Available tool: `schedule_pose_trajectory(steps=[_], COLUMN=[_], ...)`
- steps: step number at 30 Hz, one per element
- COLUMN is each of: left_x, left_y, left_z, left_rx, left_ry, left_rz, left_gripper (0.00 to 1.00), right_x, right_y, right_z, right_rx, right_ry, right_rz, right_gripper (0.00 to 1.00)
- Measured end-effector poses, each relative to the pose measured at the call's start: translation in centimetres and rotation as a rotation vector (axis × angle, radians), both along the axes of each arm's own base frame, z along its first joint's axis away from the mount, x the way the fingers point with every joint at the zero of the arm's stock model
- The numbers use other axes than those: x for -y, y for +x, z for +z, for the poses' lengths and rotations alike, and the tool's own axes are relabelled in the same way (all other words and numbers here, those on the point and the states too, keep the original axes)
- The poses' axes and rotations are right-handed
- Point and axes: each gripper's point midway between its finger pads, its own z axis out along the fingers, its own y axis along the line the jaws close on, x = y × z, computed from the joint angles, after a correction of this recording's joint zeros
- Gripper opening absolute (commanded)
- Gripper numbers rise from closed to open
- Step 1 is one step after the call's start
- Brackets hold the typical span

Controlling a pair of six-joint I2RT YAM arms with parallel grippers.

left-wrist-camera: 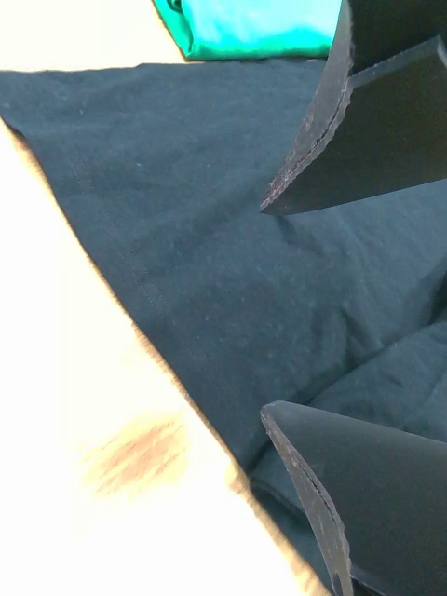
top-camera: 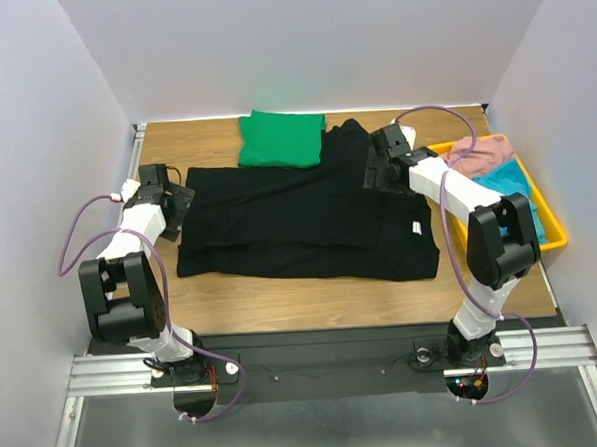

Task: Fold and stack the t-shirts
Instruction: Fold the tshirt

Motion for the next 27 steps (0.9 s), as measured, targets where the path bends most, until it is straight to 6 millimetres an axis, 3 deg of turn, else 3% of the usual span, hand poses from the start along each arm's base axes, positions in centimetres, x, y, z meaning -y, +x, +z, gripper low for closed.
schedule_pose_trajectory(steps=[2,5,9,13,15,16,19,21,27], left_x=[-0.3,-0.4,-0.2,-0.1,-0.1,-0.1,-0.4,-0.5,-0.5], left_y=[-0.7,-2.4,-5.5,-8.1,-9.3,-9.4,-9.6,-9.6,-9.9], left_z=[0.6,1.1,1.3,0.3,-0.6,-0.8,-0.9,-0.8,-1.2], left_rx=[0.016,0.035,0.061,0.071,0.058,0.055,0.05,0.053,0.045], left_ry=[0.014,0.03,0.043,0.051,0.054,0.056,0.067,0.073,0.076], left_rz=[-0.004,-0.012,-0.018,-0.013,-0.009,-0.008,0.001,0.006,0.008], left_gripper=[0.94,0.94,0.95,0.95,0.95,0.95,0.95,0.96,0.95], right_x=[0.0,-0.5,-1.5,-3.3,-4.2,-4.4,-4.8,-5.1,-5.9], right_y=[0.0,-1.0,-5.3,-9.3,-11.1,-11.7,-12.0,-11.8,-11.0], right_z=[0.2,0.7,0.8,-2.0,-4.5,-5.5,-6.6,-7.0,-6.8], right_rx=[0.006,0.018,0.009,-0.083,-0.166,-0.201,-0.235,-0.238,-0.209], right_ry=[0.001,0.049,0.17,0.3,0.356,0.37,0.392,0.403,0.444], right_rz=[0.003,0.033,0.107,0.184,0.205,0.207,0.201,0.199,0.208], right_gripper=[0.95,0.96,0.91,0.73,0.63,0.63,0.62,0.52,0.37])
